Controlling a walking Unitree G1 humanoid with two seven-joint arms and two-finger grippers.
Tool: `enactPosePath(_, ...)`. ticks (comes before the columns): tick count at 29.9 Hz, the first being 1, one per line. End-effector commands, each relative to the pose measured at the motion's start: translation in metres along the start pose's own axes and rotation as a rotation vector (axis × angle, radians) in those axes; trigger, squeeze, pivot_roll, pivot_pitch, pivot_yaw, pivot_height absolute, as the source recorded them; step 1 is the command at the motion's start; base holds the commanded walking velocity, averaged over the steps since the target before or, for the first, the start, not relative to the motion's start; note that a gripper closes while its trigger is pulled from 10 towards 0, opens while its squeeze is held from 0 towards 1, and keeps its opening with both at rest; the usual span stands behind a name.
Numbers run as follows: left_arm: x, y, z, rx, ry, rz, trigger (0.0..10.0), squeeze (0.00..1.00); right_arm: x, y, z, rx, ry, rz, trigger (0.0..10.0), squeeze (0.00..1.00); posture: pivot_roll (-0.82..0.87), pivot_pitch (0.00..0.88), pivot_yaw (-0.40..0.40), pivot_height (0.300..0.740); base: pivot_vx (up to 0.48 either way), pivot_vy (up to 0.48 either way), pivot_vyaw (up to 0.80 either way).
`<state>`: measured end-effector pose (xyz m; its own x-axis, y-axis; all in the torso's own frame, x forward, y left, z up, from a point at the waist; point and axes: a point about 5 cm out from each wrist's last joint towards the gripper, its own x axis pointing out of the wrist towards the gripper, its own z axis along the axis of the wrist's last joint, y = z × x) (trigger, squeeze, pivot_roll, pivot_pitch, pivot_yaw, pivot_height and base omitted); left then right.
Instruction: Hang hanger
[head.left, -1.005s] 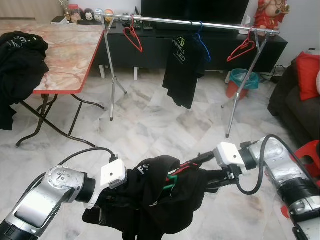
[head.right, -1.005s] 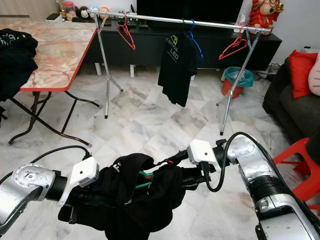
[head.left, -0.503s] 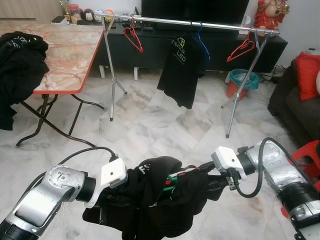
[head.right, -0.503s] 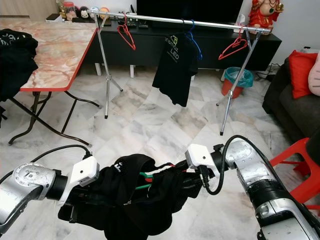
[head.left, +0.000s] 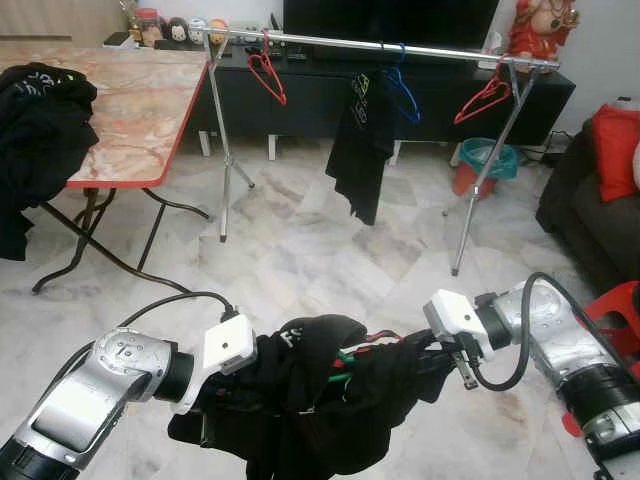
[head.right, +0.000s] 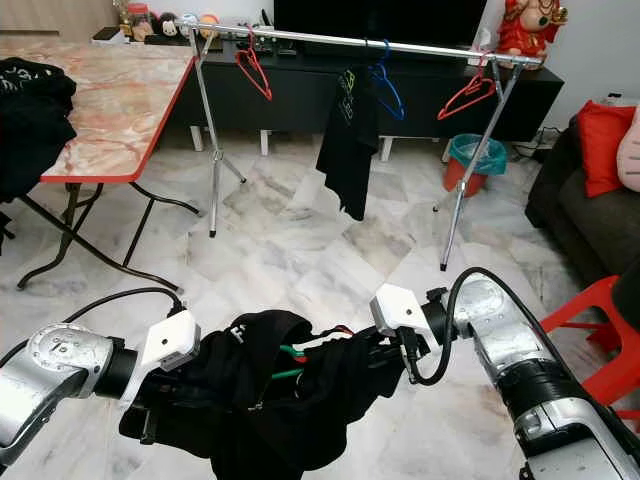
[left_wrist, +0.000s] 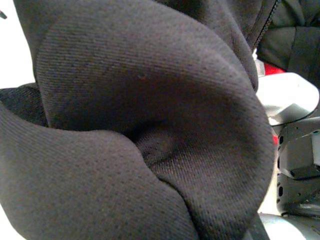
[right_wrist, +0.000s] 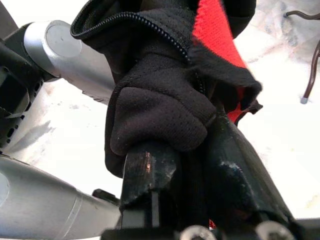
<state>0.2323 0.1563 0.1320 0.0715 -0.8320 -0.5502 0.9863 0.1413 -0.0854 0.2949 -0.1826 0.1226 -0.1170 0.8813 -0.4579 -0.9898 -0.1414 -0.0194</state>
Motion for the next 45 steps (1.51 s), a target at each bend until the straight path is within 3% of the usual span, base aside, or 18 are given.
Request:
enactPosePath(1, -0.002, 0.002, 0.012, 0.053, -0.040, 0.008, 0.0, 0.00, 0.003, 0.002, 0.004, -0.022, -0.005, 0.033, 0.0, 0.00, 0.07, 0.000, -0.074, 0.740, 0.000, 0.000, 0.00)
enactPosePath(6, -0.002, 0.003, 0.012, 0.066, -0.034, 0.024, 0.3, 0.00, 0.004, 0.002, 0.005, -0.021, -0.011, 0.034, 0.0, 0.00, 0.08, 0.000, -0.074, 0.740, 0.000, 0.000, 0.00)
enactPosePath(7, -0.003, 0.004, 0.011, 0.071, -0.030, 0.032, 4.0, 0.00, 0.005, 0.001, 0.005, -0.020, -0.011, 0.034, 0.0, 0.00, 0.08, 0.000, -0.073, 0.740, 0.000, 0.000, 0.00)
enactPosePath(8, -0.003, 0.005, 0.010, 0.071, -0.027, 0.035, 9.1, 0.00, 0.005, 0.001, 0.005, -0.021, -0.013, 0.034, 0.0, 0.00, 0.08, 0.000, -0.072, 0.740, 0.000, 0.000, 0.00)
enactPosePath(9, -0.003, 0.005, 0.009, 0.068, -0.023, 0.037, 10.0, 0.00, 0.005, 0.001, 0.005, -0.021, -0.014, 0.034, 0.0, 0.00, 0.08, 0.000, -0.072, 0.740, 0.000, 0.000, 0.00)
enactPosePath(10, -0.004, 0.007, 0.009, 0.058, -0.026, 0.039, 10.0, 1.00, 0.006, 0.001, 0.005, -0.021, -0.016, 0.034, 0.0, 0.00, 0.08, 0.000, -0.072, 0.740, 0.000, 0.000, 0.00)
enactPosePath(17, -0.007, 0.007, 0.009, 0.054, -0.028, 0.043, 10.0, 1.00, 0.006, 0.000, 0.005, -0.020, -0.017, 0.032, 0.0, 0.00, 0.09, 0.000, -0.079, 0.740, 0.000, 0.000, 0.00)
enactPosePath(27, -0.025, 0.001, 0.003, 0.047, 0.022, 0.044, 10.0, 1.00, 0.006, -0.006, 0.003, -0.034, 0.002, -0.015, 0.0, 0.00, 0.09, 0.000, -0.083, 0.740, 0.000, 0.000, 0.00)
enactPosePath(32, -0.037, -0.007, -0.017, -0.009, 0.105, 0.051, 10.0, 1.00, 0.004, -0.009, 0.002, -0.046, 0.019, -0.053, 0.0, 0.00, 0.10, 0.000, -0.086, 0.740, 0.000, 0.000, 0.00)
enactPosePath(37, -0.039, -0.011, -0.034, -0.030, 0.198, 0.066, 10.0, 1.00, 0.005, -0.019, 0.008, -0.080, -0.005, -0.139, 0.0, 0.00, 0.10, 0.000, -0.085, 0.740, 0.000, 0.000, 0.00)
enactPosePath(45, -0.039, -0.011, -0.056, -0.018, 0.335, 0.111, 10.0, 1.00, 0.004, -0.018, 0.012, -0.092, -0.025, -0.098, 0.0, 0.00, 0.10, 0.000, -0.087, 0.740, 0.000, 0.000, 0.00)
